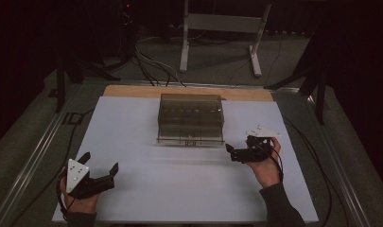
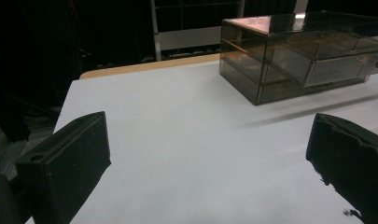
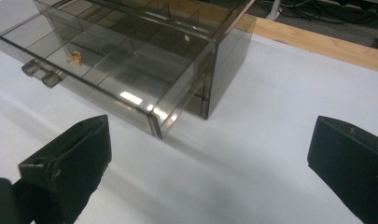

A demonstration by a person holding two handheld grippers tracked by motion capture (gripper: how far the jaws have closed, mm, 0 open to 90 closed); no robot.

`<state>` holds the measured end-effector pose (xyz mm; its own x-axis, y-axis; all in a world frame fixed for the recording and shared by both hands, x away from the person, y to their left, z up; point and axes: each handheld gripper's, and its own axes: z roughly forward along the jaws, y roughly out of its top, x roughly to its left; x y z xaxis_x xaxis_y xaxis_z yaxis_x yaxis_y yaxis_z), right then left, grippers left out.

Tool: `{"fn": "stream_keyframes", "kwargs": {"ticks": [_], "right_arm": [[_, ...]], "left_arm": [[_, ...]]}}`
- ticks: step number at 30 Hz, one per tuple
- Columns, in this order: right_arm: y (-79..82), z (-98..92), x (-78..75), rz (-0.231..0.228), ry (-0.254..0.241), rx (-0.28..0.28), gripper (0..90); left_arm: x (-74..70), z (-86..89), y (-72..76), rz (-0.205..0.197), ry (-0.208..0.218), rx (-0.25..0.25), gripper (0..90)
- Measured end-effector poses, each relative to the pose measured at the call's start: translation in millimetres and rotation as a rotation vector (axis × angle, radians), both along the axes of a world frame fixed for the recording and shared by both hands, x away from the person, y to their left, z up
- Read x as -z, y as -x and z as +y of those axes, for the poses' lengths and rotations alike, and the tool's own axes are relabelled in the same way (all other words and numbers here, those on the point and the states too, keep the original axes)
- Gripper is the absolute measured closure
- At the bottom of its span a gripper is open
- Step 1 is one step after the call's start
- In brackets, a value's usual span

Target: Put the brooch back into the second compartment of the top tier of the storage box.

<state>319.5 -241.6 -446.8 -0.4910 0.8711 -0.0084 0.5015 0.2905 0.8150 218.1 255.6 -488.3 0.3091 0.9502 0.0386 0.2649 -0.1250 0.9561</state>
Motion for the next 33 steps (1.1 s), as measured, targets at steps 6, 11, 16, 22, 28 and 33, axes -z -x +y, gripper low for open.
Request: {"fn": "stream_keyframes", "kwargs": {"ticks": [6, 11, 16, 22, 28, 33], "right_arm": [[12.3, -8.3, 6.5, -0.022, -0.006, 0.008, 0.2], [24.1, -12.4, 10.3, -0.051, -0.003, 0.007, 0.2], [34.5, -20.9, 18.6, -0.079, -0.026, 0.019, 0.2], [45.9, -28.2, 26.9, -0.103, -0.053, 0.028, 0.2], [51.9, -32.7, 33.3, -0.121, -0.067, 0.032, 0.2], [58.5, -37.4, 34.8, -0.163, -0.096, 0.035, 0.2]], "left_arm": [[0.2, -0.2, -0.4, 0.001, 0.000, 0.002, 0.4], [1.3, -0.1, -1.7, 0.013, 0.000, 0.011, 0.4], [1.7, -0.2, -2.3, 0.015, 0.001, 0.014, 0.4], [2.5, -0.8, -3.4, 0.018, 0.002, 0.024, 0.4], [4.0, 2.2, -6.0, 0.022, 0.019, 0.026, 0.4], [4.6, 4.7, -7.7, 0.019, 0.038, 0.026, 0.4]]}}
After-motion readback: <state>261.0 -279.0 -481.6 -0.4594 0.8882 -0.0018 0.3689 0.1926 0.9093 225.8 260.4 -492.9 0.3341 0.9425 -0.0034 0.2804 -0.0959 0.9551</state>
